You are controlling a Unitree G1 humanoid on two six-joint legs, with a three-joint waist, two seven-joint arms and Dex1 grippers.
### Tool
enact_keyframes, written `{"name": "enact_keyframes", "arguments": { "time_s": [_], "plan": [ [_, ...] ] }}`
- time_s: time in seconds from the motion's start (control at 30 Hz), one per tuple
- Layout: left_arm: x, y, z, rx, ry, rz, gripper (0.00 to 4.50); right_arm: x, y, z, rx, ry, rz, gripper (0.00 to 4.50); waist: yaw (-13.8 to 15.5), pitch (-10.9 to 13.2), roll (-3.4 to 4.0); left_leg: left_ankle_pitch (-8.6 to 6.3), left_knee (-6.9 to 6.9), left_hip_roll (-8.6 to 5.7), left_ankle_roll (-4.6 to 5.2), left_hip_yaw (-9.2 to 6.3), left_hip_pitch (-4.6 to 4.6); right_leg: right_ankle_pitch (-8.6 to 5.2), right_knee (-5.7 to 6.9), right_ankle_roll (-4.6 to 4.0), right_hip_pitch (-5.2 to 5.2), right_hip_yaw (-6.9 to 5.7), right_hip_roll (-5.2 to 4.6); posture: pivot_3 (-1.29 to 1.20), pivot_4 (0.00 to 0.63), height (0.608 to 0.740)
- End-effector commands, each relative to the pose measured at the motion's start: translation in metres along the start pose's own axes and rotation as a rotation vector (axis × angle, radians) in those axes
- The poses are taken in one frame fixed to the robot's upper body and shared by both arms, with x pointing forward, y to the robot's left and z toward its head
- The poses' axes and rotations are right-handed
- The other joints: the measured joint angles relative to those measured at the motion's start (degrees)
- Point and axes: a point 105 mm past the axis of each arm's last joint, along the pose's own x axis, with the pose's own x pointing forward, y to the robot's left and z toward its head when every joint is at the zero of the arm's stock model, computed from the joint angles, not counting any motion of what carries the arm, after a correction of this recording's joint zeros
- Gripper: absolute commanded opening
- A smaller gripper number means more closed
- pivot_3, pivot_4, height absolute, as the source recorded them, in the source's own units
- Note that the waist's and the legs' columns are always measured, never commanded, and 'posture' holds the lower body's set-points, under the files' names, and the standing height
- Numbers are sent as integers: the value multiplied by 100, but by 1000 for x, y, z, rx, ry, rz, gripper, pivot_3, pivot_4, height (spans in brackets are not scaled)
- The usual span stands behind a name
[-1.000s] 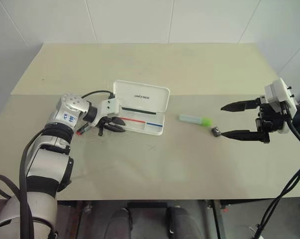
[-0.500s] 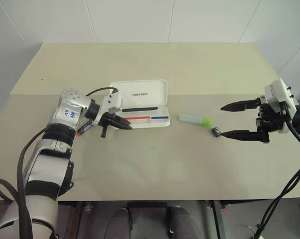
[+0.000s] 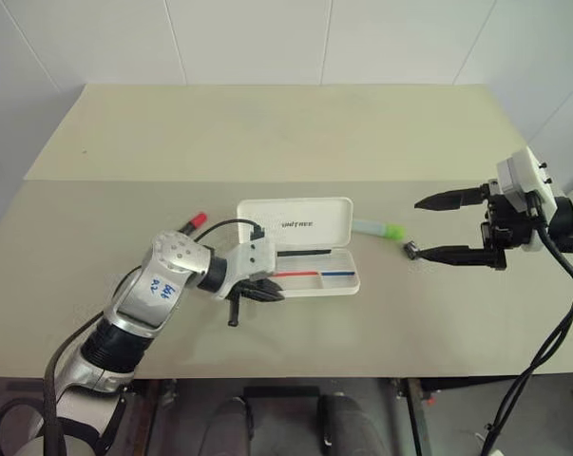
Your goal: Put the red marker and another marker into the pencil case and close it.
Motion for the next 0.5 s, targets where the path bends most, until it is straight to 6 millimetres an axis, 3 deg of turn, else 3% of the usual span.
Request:
{"name": "enact_keyframes", "arguments": {
  "time_s": [0.03,0.23,0.5],
  "plan": [
    [-2,-3,3,10,4,28,15,-3,-3,9,-44,-10,-5,4500,0,0,0,1,0,0,0,0,0,1,0,-1,0,0,0,0,150,740],
    [-3,0,-13,19,74,65,15,-1,-4,8,-46,-7,0,4500,-11,0,0,1,-7,2,0,3,4,1,-1,-1,-2,4,1,0,150,740],
    [-3,-1,-13,17,67,61,2417,0,-5,5,-48,4,-2,4500,-3,-1,-1,0,-5,1,1,7,9,2,-1,-3,0,10,1,0,150,740]
  ]
}}
